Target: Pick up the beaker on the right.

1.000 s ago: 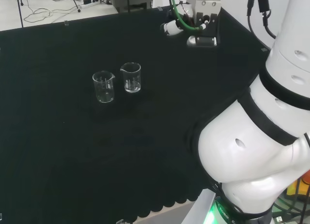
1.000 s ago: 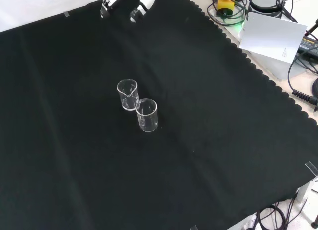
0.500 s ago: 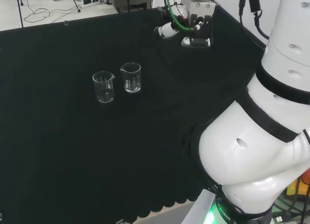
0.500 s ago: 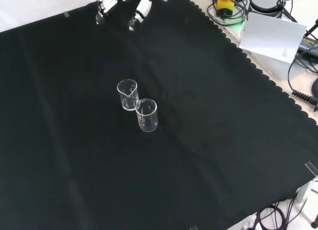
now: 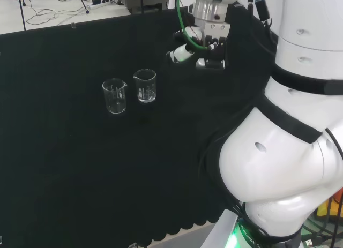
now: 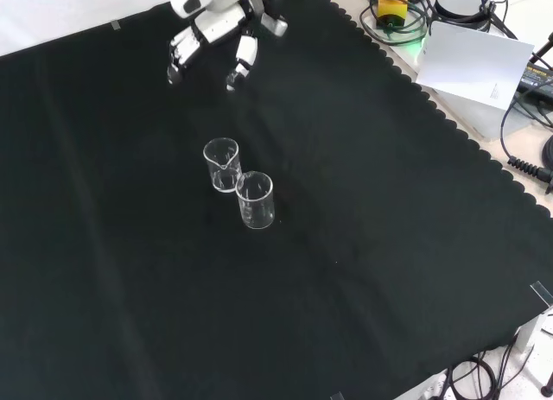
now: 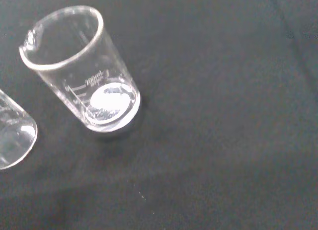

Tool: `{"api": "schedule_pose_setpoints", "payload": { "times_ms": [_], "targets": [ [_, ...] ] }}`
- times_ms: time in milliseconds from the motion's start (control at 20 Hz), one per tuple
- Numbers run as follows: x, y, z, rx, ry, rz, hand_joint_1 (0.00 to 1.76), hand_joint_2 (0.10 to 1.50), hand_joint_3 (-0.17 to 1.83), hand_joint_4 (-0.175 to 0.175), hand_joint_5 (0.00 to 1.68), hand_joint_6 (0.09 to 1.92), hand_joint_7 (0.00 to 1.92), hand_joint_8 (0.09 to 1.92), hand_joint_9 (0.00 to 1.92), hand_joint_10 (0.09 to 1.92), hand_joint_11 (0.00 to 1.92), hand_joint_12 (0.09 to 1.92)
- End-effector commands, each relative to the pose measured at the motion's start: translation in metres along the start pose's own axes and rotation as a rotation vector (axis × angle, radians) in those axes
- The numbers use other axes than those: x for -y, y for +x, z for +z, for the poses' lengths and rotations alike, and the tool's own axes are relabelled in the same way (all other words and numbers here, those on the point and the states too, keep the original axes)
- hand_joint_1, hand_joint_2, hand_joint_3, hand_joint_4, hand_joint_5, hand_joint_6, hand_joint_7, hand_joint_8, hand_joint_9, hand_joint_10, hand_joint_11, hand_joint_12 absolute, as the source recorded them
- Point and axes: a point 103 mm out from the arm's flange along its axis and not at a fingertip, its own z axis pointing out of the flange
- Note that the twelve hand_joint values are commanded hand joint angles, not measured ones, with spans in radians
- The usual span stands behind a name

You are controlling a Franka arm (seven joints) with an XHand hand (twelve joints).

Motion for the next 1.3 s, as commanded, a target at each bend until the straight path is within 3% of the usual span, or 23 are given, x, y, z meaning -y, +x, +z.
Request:
{"api": "schedule_pose_setpoints", "payload": {
  "times_ms": [50,500,1050,1300],
  "targets": [
    [-0.021,0.001,0.017,-0.046,-0.008,-0.065,0.61,0.84,0.4,-0.05,0.35,0.09,0.12,0.58,0.23,0.68,0.0,1.28],
    [-0.031,-0.004,0.046,-0.112,0.022,-0.108,0.67,0.73,0.37,-0.049,0.35,0.09,0.16,0.6,0.25,0.68,0.0,1.29],
    [-0.034,-0.004,0.079,-0.213,-0.031,-0.2,0.77,0.64,0.46,-0.059,0.43,0.09,0.24,0.65,0.34,0.67,0.0,1.32],
    [-0.04,-0.003,0.092,-0.239,-0.037,-0.212,0.8,0.61,0.51,-0.062,0.46,0.09,0.27,0.66,0.36,0.65,0.0,1.35]
  ]
}}
